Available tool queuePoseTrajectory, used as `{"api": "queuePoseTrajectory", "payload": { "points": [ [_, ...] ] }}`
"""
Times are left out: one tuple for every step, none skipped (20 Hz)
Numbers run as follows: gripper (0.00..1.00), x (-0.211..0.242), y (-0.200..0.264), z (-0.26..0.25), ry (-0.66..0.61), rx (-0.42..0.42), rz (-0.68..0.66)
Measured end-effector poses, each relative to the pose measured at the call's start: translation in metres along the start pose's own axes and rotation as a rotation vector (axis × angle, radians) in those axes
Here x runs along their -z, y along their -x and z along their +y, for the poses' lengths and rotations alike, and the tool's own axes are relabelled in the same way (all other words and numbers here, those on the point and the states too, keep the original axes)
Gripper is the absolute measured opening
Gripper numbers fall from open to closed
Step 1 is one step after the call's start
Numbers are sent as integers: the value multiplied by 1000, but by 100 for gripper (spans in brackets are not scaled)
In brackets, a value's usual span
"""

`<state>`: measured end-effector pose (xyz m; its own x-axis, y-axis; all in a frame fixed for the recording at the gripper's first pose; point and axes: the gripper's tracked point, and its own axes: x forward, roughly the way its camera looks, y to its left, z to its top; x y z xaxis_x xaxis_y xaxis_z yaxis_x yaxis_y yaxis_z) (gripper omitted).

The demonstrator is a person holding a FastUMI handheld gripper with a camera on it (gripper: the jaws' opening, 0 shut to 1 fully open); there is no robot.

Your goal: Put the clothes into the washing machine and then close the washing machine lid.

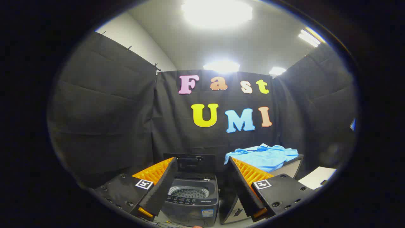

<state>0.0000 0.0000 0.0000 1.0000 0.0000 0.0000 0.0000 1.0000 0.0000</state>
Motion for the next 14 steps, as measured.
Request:
{"api": "queuePoseTrajectory", "payload": {
  "points": [
    [99, -2, 3, -2, -7, 2, -7],
    [99, -2, 5, -5, -11, 9, -5],
    [99, -1, 7, -8, -11, 13, 3],
    [99, 0, 8, -10, -13, 17, 8],
    [99, 0, 9, -11, -20, 15, 10],
    [99, -1, 9, -12, -31, 13, 9],
    [99, -2, 10, -12, -39, 12, 5],
    [99, -3, 12, -13, -43, 13, 2],
    [99, -2, 14, -13, -43, 13, 3],
    [99, -1, 15, -14, -42, 13, 9],
    [99, 3, 15, -15, -39, 10, 16],
    [99, 4, 16, -16, -35, 7, 22],
    [99, 6, 16, -17, -27, 6, 28],
    [99, 6, 17, -19, -20, 4, 33]
  ]
}}
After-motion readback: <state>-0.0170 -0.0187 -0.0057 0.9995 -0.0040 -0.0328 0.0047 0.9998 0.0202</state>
